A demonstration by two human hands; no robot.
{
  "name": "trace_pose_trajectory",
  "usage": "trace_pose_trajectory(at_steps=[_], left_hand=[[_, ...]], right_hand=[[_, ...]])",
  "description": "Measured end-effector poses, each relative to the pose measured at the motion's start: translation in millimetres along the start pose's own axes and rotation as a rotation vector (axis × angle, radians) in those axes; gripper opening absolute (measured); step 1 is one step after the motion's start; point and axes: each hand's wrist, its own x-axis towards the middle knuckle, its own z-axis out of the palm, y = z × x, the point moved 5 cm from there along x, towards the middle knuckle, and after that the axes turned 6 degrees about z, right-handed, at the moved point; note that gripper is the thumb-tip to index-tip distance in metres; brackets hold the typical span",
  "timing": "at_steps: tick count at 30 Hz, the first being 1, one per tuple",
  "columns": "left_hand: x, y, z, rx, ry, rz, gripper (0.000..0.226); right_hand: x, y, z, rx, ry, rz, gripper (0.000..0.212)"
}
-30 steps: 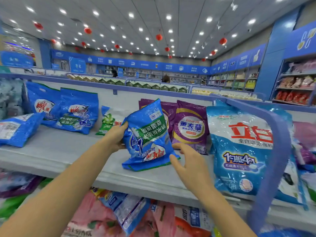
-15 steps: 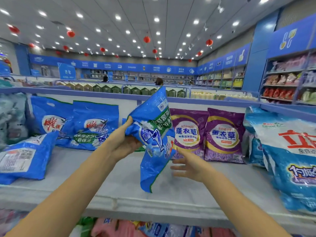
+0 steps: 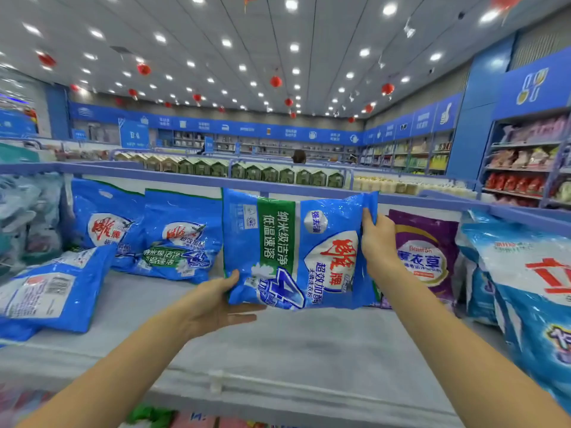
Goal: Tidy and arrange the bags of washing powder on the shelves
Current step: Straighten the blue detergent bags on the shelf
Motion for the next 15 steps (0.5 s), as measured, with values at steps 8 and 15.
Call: trace_pose_trajectory(at_steps=[8,15], left_hand=[[-3,21,-44,0.152,0.256,0.152,0.026],[-8,30,28,0.198,-0.063,0.335,0.061]], right_hand=[[-37,-143,42,-0.736,-0.136,-0.993,0.039],[-54,-114,80,-1.039,-0.279,-1.238,0.031]])
